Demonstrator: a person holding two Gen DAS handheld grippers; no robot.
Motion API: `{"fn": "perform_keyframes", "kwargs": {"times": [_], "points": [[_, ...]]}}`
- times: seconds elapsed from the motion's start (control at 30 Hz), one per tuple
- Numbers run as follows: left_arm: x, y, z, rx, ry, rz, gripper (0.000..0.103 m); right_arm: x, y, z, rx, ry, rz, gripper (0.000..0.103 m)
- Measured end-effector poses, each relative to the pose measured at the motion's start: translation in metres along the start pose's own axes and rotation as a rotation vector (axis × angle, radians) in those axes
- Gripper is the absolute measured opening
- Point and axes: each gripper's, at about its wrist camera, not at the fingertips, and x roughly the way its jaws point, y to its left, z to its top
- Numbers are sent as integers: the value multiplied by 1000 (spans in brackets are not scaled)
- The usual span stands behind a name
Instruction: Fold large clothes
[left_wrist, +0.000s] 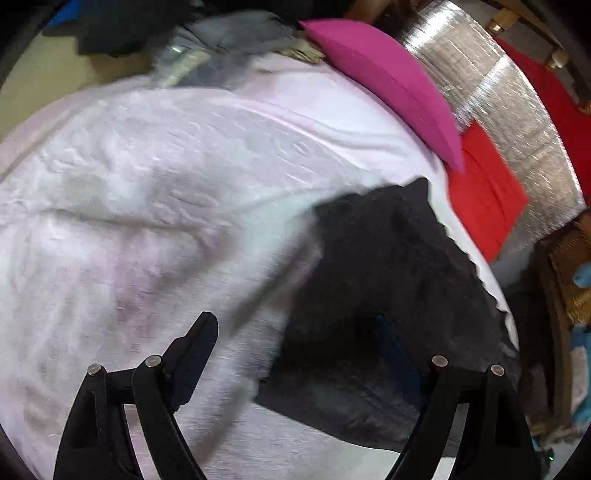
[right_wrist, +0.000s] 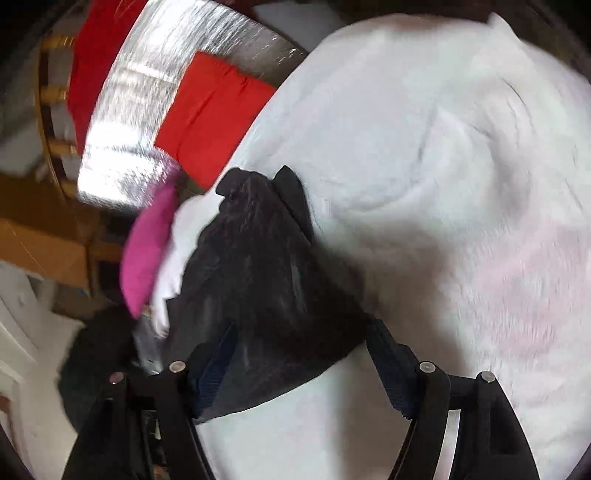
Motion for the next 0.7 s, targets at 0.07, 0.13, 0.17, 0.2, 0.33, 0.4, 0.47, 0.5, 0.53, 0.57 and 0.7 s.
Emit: {"fn": "perform_keyframes", "kwargs": {"times": [0.07, 0.13, 0.17, 0.2, 0.33, 0.4, 0.47, 0.5, 0.53, 0.57, 0.7], "points": [[10, -1, -1, -7, 48, -39, 87, 6, -5, -2, 41, 15, 53, 75], [13, -4, -9, -41, 65, -68, 87, 20, -13, -3, 90, 64, 70, 75], [14, -3, -10, -61, 66, -79, 87, 27, -15, -4, 107, 69, 55, 75], [14, -3, -11, -68, 64, -87, 87, 34, -18, -3, 127, 68, 48, 75], [11, -10, -14, -51, 44, -92, 85, 49, -23, 7, 169, 25, 126, 74], [7, -13, -15, -40, 19, -96, 64, 46, -19, 6, 163, -10, 158, 69], [11, -16, -12, -33, 1, -96, 63, 42, -6, 5, 97, -33, 171, 68], [11, -18, -14, -27, -6, -84, 63, 41, 1, 3, 58, -42, 170, 68], [15, -18, -13, -28, -3, -77, 64, 45, 7, 2, 32, -39, 147, 68], [21, -17, -12, -42, 3, -70, 73, 51, 8, 0, 20, -22, 114, 70], [32, -9, -10, -119, 33, -102, 87, 70, 7, -5, 33, 4, 80, 80]]}}
